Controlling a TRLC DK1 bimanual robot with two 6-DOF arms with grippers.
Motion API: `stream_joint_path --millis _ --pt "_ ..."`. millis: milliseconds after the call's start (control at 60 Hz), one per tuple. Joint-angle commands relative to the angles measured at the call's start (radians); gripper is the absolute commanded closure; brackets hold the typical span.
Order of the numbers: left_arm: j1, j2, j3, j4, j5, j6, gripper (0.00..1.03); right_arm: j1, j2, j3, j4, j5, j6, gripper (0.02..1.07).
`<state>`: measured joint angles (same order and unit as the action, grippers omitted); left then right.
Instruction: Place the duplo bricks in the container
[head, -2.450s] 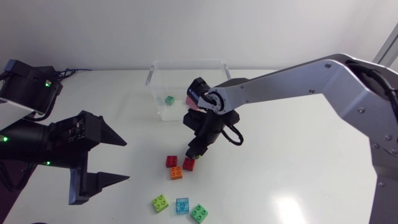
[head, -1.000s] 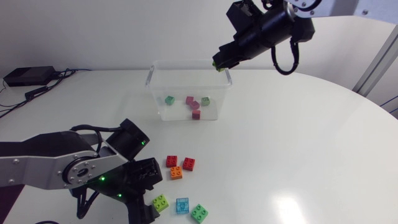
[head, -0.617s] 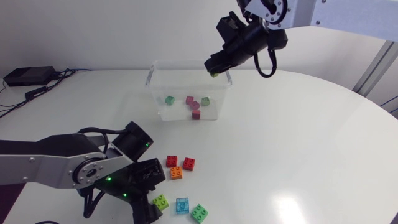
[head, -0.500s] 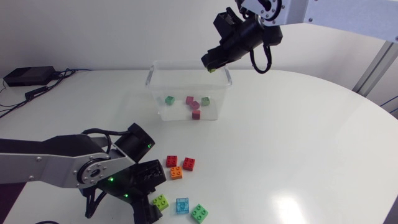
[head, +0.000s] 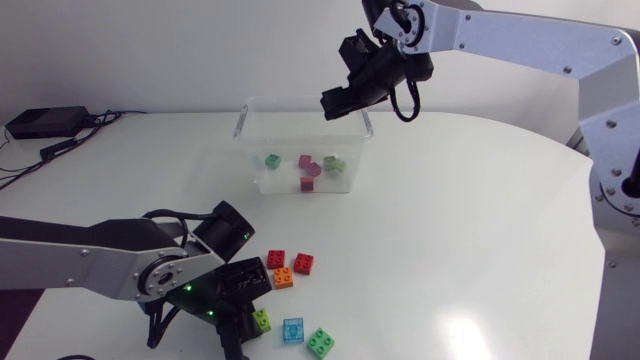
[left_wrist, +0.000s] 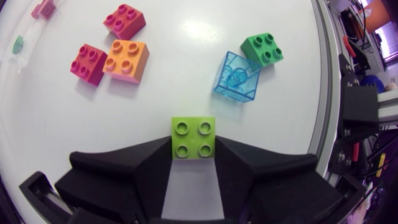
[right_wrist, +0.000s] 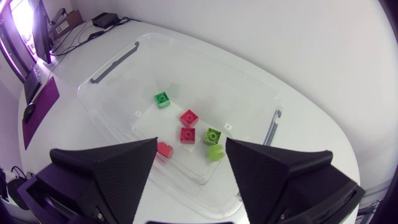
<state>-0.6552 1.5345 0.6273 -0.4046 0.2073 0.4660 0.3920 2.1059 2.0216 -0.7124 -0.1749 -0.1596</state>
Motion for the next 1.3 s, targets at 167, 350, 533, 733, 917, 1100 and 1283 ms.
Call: stream_joint_path --millis 167,350,533,733,917,1100,1283 --pt "-0.014 0.035 -0.032 -0.008 -0.002 -0.027 0.79 -0.007 -0.121 -0.073 -0.027 0.006 0.008 0.07" --pt "-0.009 -0.028 -0.031 -0.028 -0.002 -0.024 0.79 -0.001 -0.290 -0.271 -0.005 0.003 -0.011 0.07" --pt "0.065 -0.189 0.066 -0.172 -0.003 0.006 0.79 0.021 -0.455 -0.454 -0.002 0.003 -0.038 0.07" --pt "0.141 -0.252 0.281 -0.293 -0.014 0.043 0.79 0.067 -0.589 -0.635 -0.002 -0.003 -0.038 0.07" --pt "0.204 -0.178 0.479 -0.283 -0.025 0.057 0.78 0.117 -0.679 -0.790 0.005 -0.005 -0.021 0.07" --pt "0.229 -0.068 0.649 -0.229 -0.025 0.045 0.78 0.173 -0.741 -0.923 0.014 -0.005 -0.014 0.07" --pt "0.262 0.049 0.767 -0.155 -0.028 0.028 0.78 0.220 -0.778 -1.017 0.030 -0.005 -0.011 0.07"
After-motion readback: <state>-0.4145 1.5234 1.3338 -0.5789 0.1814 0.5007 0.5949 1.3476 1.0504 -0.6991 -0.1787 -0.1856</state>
